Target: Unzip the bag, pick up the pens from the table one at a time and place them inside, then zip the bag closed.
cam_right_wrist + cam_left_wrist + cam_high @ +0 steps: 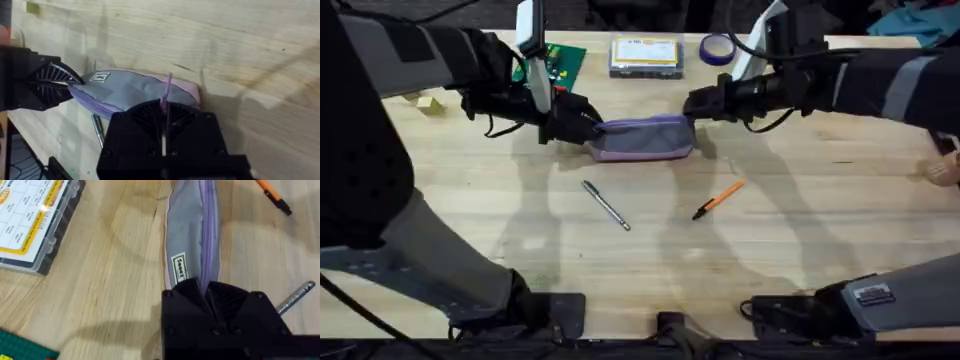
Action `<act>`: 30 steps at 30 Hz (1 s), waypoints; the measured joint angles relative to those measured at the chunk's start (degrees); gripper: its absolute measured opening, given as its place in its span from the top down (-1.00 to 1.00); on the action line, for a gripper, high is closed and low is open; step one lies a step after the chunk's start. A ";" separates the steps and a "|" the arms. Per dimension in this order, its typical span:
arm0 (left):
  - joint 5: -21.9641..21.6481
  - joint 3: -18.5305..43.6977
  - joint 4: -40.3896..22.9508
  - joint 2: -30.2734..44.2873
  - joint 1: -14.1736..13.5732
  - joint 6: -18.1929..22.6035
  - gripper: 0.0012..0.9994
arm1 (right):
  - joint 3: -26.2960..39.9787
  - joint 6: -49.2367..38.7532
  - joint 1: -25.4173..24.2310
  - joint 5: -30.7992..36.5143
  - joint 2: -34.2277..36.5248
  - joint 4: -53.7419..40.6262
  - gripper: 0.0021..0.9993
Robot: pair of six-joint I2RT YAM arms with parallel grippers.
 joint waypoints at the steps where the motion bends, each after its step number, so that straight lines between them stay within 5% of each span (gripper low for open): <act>1: 0.00 0.00 -0.02 -0.02 0.00 -0.02 0.92 | 0.00 -0.04 0.02 -0.02 0.00 0.00 0.90; 30: 0.00 0.00 0.22 0.00 0.09 -0.02 0.92 | 0.00 -2.14 0.61 0.05 -6.27 -0.11 0.94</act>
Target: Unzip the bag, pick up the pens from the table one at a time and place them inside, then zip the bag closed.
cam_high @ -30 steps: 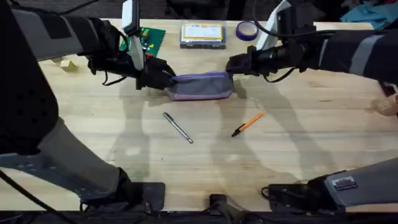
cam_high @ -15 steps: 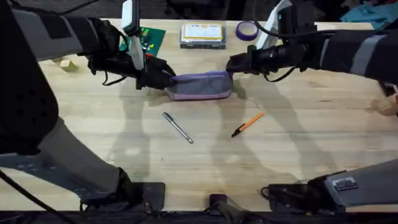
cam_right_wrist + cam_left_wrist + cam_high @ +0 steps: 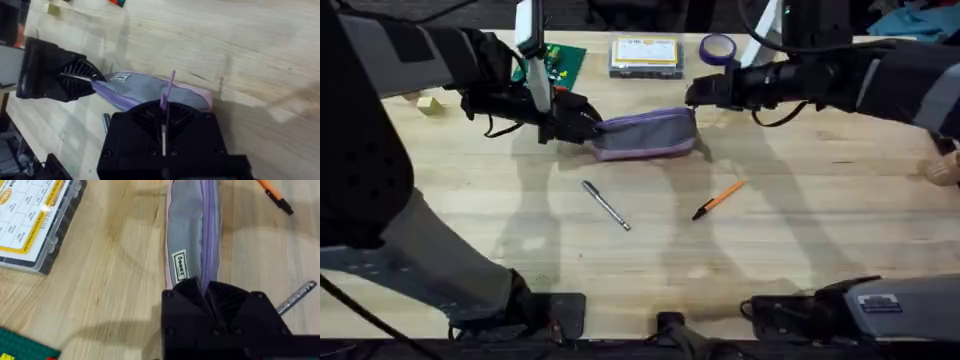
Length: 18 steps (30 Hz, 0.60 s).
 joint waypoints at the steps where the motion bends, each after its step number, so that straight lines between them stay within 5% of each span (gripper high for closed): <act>1: 0.00 0.00 0.00 0.00 0.00 0.00 0.92 | 0.00 0.00 0.22 0.10 0.00 0.04 0.94; 18: -0.24 0.00 0.02 0.00 0.13 0.00 0.92 | 0.00 -0.83 12.47 9.46 0.02 8.29 0.94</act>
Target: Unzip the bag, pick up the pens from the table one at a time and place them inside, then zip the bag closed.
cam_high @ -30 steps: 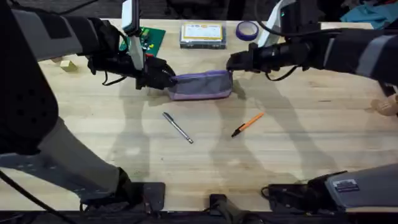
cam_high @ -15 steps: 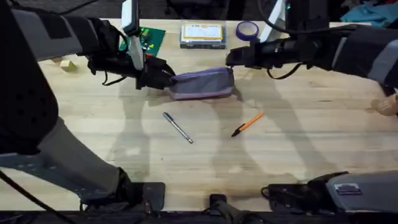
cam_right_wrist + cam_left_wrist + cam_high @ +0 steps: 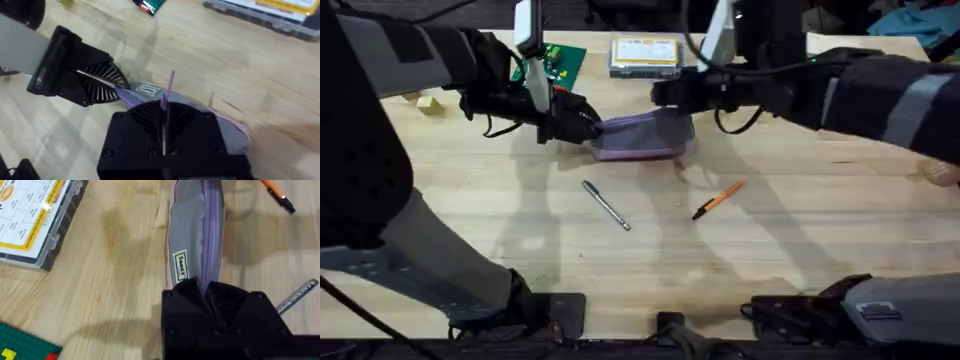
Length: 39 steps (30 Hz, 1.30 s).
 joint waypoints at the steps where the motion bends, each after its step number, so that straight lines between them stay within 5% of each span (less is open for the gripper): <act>1: -0.13 0.00 -0.04 -0.02 0.17 0.01 0.92 | -0.02 -0.02 2.11 2.46 0.04 1.34 0.94; 12: -0.63 0.00 -0.22 0.00 0.52 0.02 0.92 | -0.02 -0.04 10.37 7.75 3.29 8.94 0.94; 17: -0.50 0.02 -0.24 0.00 0.52 0.02 0.92 | -0.07 2.74 15.84 8.12 9.71 20.57 0.94; 30: -0.66 0.07 -0.26 0.00 0.59 0.02 0.92 | -0.09 6.38 18.08 11.18 12.16 25.26 0.90; 34: -0.63 0.07 -0.34 0.00 0.46 0.17 0.92 | -0.07 6.93 17.61 10.30 11.28 25.64 0.10; 38: -0.59 0.09 -0.22 0.00 0.24 0.21 0.92 | -0.04 6.48 16.35 8.87 7.87 21.15 -0.93; 39: -0.59 0.09 -0.20 0.00 0.24 0.22 0.92 | -0.02 6.47 15.92 8.66 7.10 20.05 -0.98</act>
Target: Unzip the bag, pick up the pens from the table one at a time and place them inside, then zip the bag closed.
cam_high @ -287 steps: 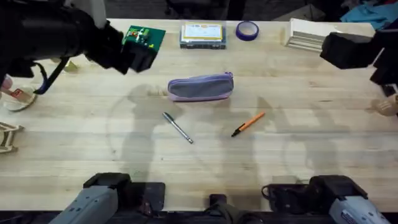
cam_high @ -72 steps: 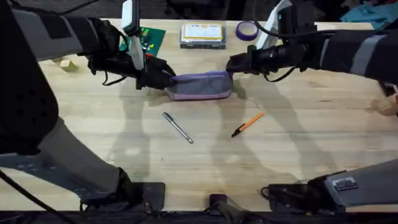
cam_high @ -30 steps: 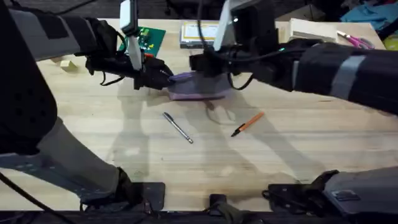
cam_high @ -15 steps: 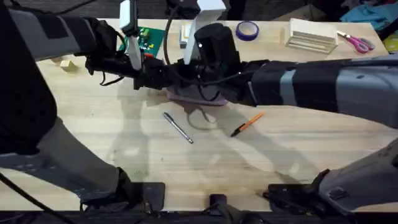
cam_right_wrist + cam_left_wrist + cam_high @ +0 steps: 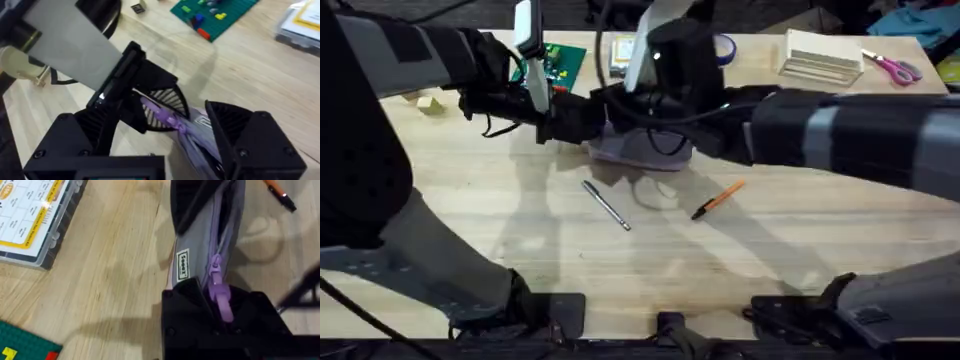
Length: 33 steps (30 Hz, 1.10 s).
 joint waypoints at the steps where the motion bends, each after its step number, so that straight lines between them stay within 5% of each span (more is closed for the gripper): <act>1: 0.00 0.00 -0.02 -0.02 0.00 0.00 0.92 | 0.02 -0.02 -0.38 -0.19 -0.67 -1.03 -0.99; 12: 0.00 0.00 0.02 0.00 0.00 0.09 0.81 | 0.07 -6.05 -4.31 -0.66 -9.26 -14.35 -1.00; 17: 0.44 0.02 0.15 -0.01 -0.04 0.20 -0.76 | 0.07 -9.50 -4.31 -0.90 -12.68 -20.54 -1.00; 18: 0.54 0.02 0.11 0.00 -0.04 -0.01 -0.92 | 0.07 -10.01 -4.31 -1.01 -13.23 -21.89 -1.00; 33: 1.44 0.42 -3.32 -0.58 1.70 0.00 -0.99 | 0.07 -17.67 -4.37 -1.08 -19.29 -33.82 -1.00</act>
